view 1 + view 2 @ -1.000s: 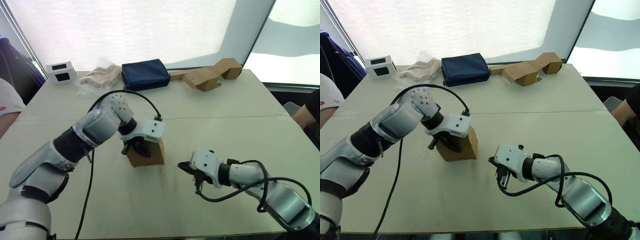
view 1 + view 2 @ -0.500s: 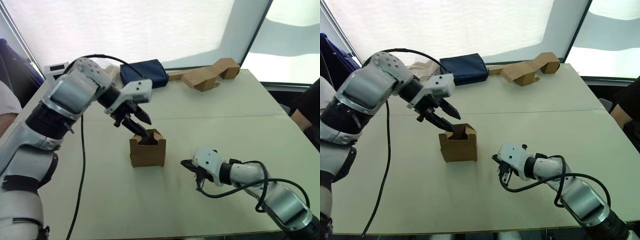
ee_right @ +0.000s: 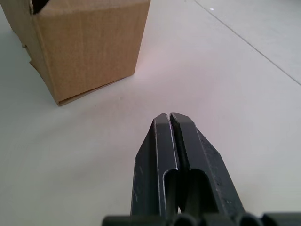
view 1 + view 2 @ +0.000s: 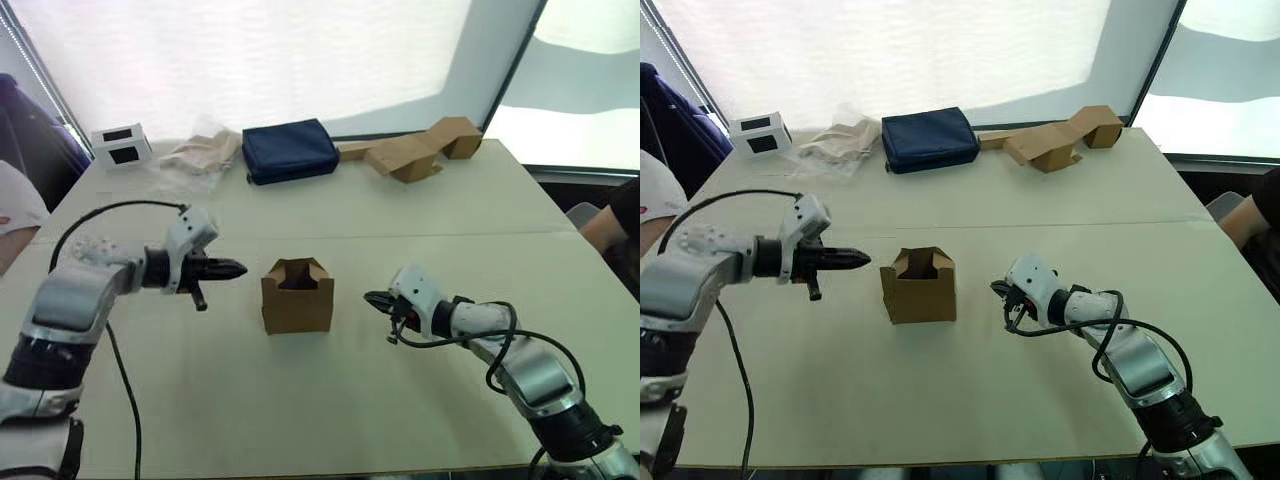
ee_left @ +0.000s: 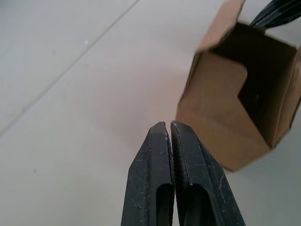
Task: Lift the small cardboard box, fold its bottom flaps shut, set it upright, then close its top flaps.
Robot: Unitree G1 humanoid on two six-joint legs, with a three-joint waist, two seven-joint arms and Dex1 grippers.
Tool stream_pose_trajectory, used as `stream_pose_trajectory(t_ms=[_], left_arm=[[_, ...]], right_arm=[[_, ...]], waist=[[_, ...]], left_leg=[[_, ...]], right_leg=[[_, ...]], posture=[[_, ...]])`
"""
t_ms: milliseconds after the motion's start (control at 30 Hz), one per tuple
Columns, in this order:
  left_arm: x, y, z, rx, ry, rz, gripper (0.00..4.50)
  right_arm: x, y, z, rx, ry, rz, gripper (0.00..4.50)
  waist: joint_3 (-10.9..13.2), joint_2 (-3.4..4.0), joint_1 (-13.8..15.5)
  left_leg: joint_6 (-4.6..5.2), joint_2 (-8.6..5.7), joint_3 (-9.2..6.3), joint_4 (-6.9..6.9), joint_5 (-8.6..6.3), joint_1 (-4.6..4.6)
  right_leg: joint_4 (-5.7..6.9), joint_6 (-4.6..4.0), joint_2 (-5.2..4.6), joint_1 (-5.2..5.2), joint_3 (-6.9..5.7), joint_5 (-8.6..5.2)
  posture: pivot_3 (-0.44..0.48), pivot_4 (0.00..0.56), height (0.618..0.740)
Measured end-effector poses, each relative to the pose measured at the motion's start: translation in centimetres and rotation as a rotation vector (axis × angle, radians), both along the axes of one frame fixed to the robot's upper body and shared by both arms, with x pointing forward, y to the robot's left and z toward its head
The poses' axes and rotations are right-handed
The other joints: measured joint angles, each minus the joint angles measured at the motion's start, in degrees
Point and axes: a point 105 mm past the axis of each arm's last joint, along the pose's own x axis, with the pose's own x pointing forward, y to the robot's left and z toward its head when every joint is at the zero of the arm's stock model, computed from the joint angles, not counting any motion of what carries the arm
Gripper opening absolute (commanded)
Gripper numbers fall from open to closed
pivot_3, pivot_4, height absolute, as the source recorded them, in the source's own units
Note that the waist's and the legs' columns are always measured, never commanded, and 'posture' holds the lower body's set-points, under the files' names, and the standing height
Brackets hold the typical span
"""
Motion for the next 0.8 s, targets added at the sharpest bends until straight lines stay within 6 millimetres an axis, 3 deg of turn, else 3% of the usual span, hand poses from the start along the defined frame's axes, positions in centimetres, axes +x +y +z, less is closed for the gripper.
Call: stream_pose_trajectory(t_ms=[133, 300, 567, 800], left_arm=[[-1.3, 0.0, -3.4, -0.012, 0.040, 0.080, 0.01], [-1.5, -1.5, -5.2, -0.049, 0.004, 0.117, 0.01], [-1.4, -3.6, -5.7, -0.065, -0.027, 0.069, 0.01], [-2.5, -5.5, -6.8, -0.056, 0.014, -0.032, 0.01]], right_arm=[[0.4, 1.2, -0.7, -0.002, 0.017, 0.025, 0.00], [0.5, 1.9, -1.6, -0.045, 0.030, 0.070, 0.00], [0.6, 2.2, -1.8, -0.053, 0.033, 0.086, 0.00], [-1.8, 2.7, -1.6, -0.053, 0.066, 0.133, 0.00]], waist=[[-0.01, -0.02, 0.15], [-0.03, -0.02, 0.09], [-0.03, -0.01, -0.13], [-0.04, -0.02, 0.05]], left_leg=[[-0.01, -0.06, -0.01, 0.01, 0.00, -0.02], [-0.01, -0.11, 0.00, 0.00, 0.00, -0.02], [-0.01, -0.09, 0.00, 0.00, 0.00, 0.00], [-0.01, -0.11, -0.01, -0.01, 0.00, 0.01]], right_leg=[[0.02, 0.01, -0.08, 0.01, -0.04, 0.00], [0.01, 0.02, -0.12, 0.02, -0.06, 0.01], [0.02, 0.02, -0.09, 0.02, -0.06, 0.01], [0.01, 0.02, -0.12, 0.04, -0.06, 0.01]], posture=[[0.000, 0.150, 0.740], [0.000, 0.150, 0.740], [0.000, 0.150, 0.740], [0.000, 0.150, 0.740]])
